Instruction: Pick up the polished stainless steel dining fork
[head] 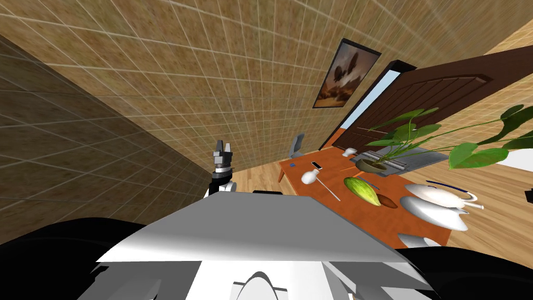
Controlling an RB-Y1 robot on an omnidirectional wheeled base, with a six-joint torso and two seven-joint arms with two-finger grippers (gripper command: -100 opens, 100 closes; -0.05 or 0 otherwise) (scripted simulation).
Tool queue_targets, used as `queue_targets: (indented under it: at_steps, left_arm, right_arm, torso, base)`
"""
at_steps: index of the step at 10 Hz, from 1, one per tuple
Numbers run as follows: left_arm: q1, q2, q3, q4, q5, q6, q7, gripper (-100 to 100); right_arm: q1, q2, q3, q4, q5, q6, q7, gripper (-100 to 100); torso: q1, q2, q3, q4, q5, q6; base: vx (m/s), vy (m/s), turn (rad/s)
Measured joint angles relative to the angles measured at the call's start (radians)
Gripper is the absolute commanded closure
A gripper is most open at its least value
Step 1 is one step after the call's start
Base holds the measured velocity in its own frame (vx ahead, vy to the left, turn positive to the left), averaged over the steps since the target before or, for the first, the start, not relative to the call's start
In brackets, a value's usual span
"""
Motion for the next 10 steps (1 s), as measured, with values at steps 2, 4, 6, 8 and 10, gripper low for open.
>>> queue_targets:
  at_steps: [2, 4, 6, 8, 10]
  left_arm:
    - [0.000, 0.000, 0.000, 0.000, 0.000, 0.000, 0.000, 0]
    - [0.000, 0.000, 0.000, 0.000, 0.000, 0.000, 0.000, 0]
    - [0.000, 0.000, 0.000, 0.000, 0.000, 0.000, 0.000, 0]
    - [0.000, 0.000, 0.000, 0.000, 0.000, 0.000, 0.000, 0]
    - [0.000, 0.000, 0.000, 0.000, 0.000, 0.000, 0.000, 0]
  right_arm:
    - [0.001, 0.000, 0.001, 0.001, 0.000, 0.001, 0.002, -100]
    - [-0.023, 0.035, 0.009, 0.023, 0.005, 0.014, 0.010, -100]
    - [-0.048, 0.065, 0.013, 0.056, 0.010, 0.017, 0.021, 100]
    - [-0.047, 0.063, 0.013, 0.057, 0.011, 0.017, 0.023, 100]
    - [-0.047, 0.063, 0.013, 0.056, 0.011, 0.016, 0.023, 100]
  torso:
    - [-0.001, 0.005, 0.003, 0.001, 0.000, 0.000]
    - [-0.005, 0.008, 0.004, 0.002, -0.001, 0.000]
    - [-0.004, 0.008, 0.005, 0.002, -0.001, 0.001]
    - [-0.002, 0.007, 0.004, 0.002, -0.002, 0.001]
    - [-0.002, 0.007, 0.004, 0.002, -0.002, 0.001]
  base:
    - [-0.002, -0.021, 0.028]
    - [-0.030, -0.070, 0.066]
    - [-0.010, -0.021, 0.006]
    - [-0.002, -0.003, 0.003]
    - [0.000, 0.000, 0.000]
